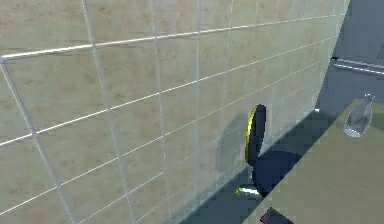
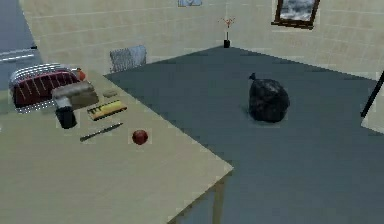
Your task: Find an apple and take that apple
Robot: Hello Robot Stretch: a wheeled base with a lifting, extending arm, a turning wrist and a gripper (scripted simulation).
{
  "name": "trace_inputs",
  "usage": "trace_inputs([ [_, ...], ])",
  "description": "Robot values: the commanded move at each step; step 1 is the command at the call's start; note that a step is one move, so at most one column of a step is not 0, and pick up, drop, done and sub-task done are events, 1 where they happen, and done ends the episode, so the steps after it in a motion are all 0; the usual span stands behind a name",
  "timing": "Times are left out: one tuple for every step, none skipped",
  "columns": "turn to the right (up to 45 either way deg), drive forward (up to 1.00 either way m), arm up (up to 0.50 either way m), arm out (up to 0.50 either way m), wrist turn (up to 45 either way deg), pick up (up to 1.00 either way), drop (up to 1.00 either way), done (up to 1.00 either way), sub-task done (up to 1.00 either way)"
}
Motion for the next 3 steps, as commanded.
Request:
trace_inputs([
  [-12.0,0.0,0.0,0.0,0.0,0.0,0.0,0.0,0.0],
  [45.0,0.0,0.0,0.0,0.0,0.0,0.0,0.0,0.0],
  [45.0,0.0,0.0,0.0,0.0,0.0,0.0,0.0,0.0],
])
